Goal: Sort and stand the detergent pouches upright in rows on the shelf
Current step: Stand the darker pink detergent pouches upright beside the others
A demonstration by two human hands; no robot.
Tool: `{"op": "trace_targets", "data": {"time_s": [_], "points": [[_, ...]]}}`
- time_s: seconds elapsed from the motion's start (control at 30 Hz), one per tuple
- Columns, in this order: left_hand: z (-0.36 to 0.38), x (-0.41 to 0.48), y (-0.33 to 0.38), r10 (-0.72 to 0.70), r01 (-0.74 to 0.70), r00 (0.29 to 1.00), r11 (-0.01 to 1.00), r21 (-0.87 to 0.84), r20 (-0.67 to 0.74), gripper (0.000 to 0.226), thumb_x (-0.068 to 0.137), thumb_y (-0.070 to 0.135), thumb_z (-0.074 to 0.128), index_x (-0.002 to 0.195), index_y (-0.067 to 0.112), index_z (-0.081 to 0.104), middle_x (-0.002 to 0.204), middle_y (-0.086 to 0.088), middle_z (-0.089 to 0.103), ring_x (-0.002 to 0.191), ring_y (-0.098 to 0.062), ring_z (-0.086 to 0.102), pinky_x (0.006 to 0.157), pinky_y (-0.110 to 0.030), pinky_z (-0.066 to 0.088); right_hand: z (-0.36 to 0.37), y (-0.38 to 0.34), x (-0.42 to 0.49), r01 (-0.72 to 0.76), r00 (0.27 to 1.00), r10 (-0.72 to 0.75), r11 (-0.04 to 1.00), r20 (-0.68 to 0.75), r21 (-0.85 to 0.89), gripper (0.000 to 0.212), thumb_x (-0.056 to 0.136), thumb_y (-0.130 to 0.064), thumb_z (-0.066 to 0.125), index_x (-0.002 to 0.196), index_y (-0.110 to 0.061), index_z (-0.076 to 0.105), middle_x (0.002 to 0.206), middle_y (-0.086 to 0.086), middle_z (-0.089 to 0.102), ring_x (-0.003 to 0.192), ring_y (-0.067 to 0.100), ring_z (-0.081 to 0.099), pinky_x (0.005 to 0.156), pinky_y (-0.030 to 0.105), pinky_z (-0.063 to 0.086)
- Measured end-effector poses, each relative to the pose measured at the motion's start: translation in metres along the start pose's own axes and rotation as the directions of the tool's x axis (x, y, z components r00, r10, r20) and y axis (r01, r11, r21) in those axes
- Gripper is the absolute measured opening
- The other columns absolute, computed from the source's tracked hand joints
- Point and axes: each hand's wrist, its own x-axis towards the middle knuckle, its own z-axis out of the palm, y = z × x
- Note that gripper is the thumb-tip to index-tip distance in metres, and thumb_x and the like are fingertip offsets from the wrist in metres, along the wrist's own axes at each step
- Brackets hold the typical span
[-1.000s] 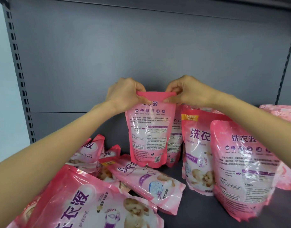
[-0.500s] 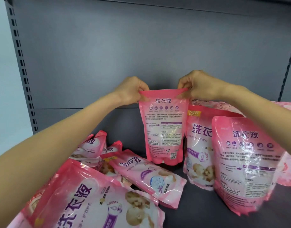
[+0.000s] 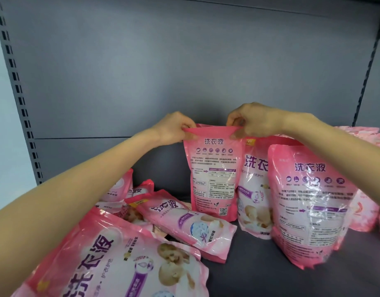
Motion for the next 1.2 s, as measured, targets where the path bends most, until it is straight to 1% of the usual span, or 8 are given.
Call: {"op": "trace_targets", "data": {"time_s": [0.1,0.2,0.33,0.53,0.83,0.97,1.1,1.2], "points": [[0.001,-0.006,0.0,0.021,-0.021,1.0,1.0,-0.002,0.02,0.018,0.086,0.015,0.064,0.103,0.007,0.066,0.085,0.002,0.065,0.072,-0.005,0.057,0.072,-0.015,0.047,0.002,-0.002,-0.003,0.019,0.999,-0.021,0.999,-0.039,-0.049,0.028,0.082,-0.016,0.069,0.109,-0.016,0.062,0.108,0.001,0.066,0.101,0.02,0.06,0.087,0.028,0.046],[-0.001,-0.014,0.0,0.011,-0.013,0.999,0.997,0.073,0.036,0.028,0.089,0.02,0.06,0.114,0.007,0.06,0.108,-0.007,0.066,0.095,-0.021,0.062,0.09,-0.032,0.047,0.005,-0.013,-0.009,0.082,0.991,-0.093,0.991,-0.101,-0.105,0.036,0.085,-0.019,0.063,0.121,-0.02,0.057,0.122,-0.001,0.061,0.114,0.019,0.054,0.095,0.029,0.042],[-0.006,-0.032,-0.005,-0.01,0.0,0.996,0.993,0.116,0.09,0.044,0.092,0.026,0.055,0.133,0.013,0.045,0.128,-0.004,0.057,0.109,-0.019,0.058,0.096,-0.026,0.042,0.016,-0.042,-0.029,0.171,0.964,-0.189,0.979,-0.186,-0.109,0.042,0.091,-0.036,0.054,0.132,-0.031,0.047,0.134,-0.01,0.051,0.124,0.014,0.046,0.099,0.043,0.042],[-0.024,-0.091,-0.018,-0.107,0.035,0.99,0.815,0.579,0.09,0.064,0.094,0.052,0.032,0.148,0.021,0.019,0.151,0.002,0.031,0.137,-0.018,0.031,0.111,-0.038,0.029,0.048,-0.068,-0.055,0.217,0.974,-0.224,0.966,-0.036,-0.14,0.059,0.092,-0.055,0.031,0.147,-0.035,0.02,0.153,-0.015,0.023,0.14,0.006,0.023,0.11,0.031,0.027],[-0.041,-0.18,-0.017,-0.259,0.143,0.965,0.64,0.755,0.037,0.077,0.085,0.069,0.001,0.148,0.027,0.013,0.153,0.01,0.024,0.138,-0.016,0.026,0.111,-0.035,0.02,0.086,-0.087,-0.057,0.243,0.968,-0.235,0.966,0.088,-0.092,0.071,0.088,-0.063,0.022,0.149,-0.033,0.001,0.157,-0.011,-0.001,0.144,0.006,0.0,0.115,0.025,0.004],[-0.048,-0.211,-0.018,-0.311,0.195,0.95,0.672,0.715,0.034,0.091,0.072,0.076,-0.006,0.145,0.031,0.022,0.149,0.011,0.033,0.135,-0.015,0.033,0.108,-0.037,0.025,0.099,-0.102,-0.053,0.244,0.964,-0.249,0.968,0.093,0.064,0.072,0.085,-0.067,0.022,0.148,-0.037,0.01,0.157,-0.014,0.008,0.144,0.005,0.008,0.118,0.03,0.012],[-0.054,-0.233,-0.013,-0.364,0.299,0.931,0.713,0.634,-0.029,0.061,0.085,0.067,0.021,0.12,0.028,0.05,0.124,0.009,0.055,0.114,-0.017,0.052,0.095,-0.034,0.038,0.107,-0.126,-0.053,0.299,0.949,-0.315,0.926,0.034,0.231,0.074,0.081,-0.07,0.026,0.145,-0.032,0.028,0.152,-0.012,0.028,0.138,0.007,0.029,0.114,0.035,0.027],[-0.057,-0.248,-0.011,-0.4,0.37,0.912,0.696,0.615,-0.096,0.051,0.083,0.067,0.031,0.096,0.024,0.057,0.102,0.009,0.059,0.094,-0.016,0.057,0.078,-0.03,0.041,0.115,-0.15,-0.052,0.354,0.929,-0.369,0.885,-0.009,0.303,0.068,0.082,-0.069,0.036,0.136,-0.028,0.043,0.138,-0.009,0.047,0.125,0.009,0.045,0.103,0.039,0.041]]}}
